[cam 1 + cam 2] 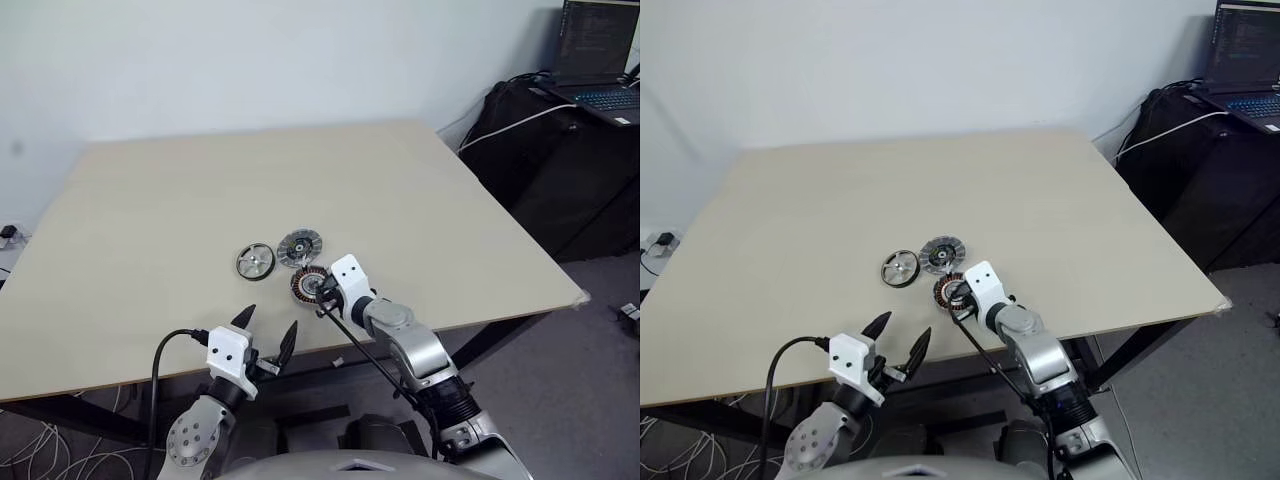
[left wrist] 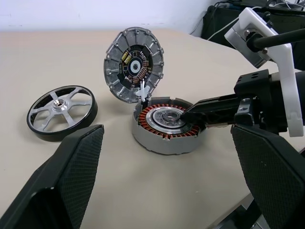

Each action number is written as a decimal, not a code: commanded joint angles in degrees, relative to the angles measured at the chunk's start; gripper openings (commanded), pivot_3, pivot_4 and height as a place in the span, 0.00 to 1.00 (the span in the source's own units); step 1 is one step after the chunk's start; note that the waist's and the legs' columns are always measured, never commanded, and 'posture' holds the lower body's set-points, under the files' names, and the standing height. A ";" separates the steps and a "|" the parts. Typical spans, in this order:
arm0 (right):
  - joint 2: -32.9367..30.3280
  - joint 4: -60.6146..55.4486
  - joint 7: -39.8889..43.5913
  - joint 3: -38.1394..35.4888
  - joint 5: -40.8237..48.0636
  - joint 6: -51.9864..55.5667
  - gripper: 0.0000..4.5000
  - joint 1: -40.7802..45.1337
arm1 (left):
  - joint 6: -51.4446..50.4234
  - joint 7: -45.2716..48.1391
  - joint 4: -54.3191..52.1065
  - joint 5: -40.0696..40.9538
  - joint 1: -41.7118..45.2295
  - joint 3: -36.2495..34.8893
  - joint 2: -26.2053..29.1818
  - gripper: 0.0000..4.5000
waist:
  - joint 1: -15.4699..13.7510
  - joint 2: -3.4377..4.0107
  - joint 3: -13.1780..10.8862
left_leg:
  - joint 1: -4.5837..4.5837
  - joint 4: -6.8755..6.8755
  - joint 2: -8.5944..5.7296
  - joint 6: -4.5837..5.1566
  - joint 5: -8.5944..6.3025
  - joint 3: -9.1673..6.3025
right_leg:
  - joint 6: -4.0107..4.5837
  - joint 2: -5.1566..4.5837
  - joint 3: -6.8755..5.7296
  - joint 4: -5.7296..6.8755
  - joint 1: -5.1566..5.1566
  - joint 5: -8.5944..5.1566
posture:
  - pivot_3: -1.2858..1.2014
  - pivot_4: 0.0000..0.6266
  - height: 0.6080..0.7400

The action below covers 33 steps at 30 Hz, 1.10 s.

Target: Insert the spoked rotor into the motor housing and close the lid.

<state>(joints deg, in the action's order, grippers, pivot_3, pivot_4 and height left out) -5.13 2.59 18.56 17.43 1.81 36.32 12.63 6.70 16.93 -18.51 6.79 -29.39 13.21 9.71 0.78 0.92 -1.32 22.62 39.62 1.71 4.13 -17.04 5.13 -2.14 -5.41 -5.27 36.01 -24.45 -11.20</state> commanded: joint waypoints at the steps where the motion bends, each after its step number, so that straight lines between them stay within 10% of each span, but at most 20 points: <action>1: 0.30 -0.28 0.12 -0.10 -0.29 -1.15 0.00 1.31 | 1.57 0.78 -2.07 0.66 -0.17 -0.88 0.65 1.00 | 0.01 0.00 0.00 | 0.00 0.00 0.00 0.00 0.00 0.00 | 0.00 0.00 0.00 0.00 0.00 0.00 | 0.52 0.00 1.00; 33: 2.74 3.95 -1.10 2.20 -4.01 -2.72 0.00 5.67 | 0.28 -2.03 -4.22 -2.54 -0.85 2.63 -1.10 1.00 | 0.00 0.04 -0.04 | 0.02 0.00 -0.01 0.00 0.00 0.01 | 0.00 0.00 0.00 0.00 -0.01 0.00 | 0.52 0.00 1.00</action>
<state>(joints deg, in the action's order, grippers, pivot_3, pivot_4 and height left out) -2.76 6.89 17.50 19.90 -1.94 35.21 16.82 6.62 15.22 -20.16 4.95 -30.51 15.26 9.01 0.78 0.96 -1.37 22.63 39.62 1.71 4.13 -17.04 5.14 -2.14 -5.41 -5.26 36.01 -24.46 -11.20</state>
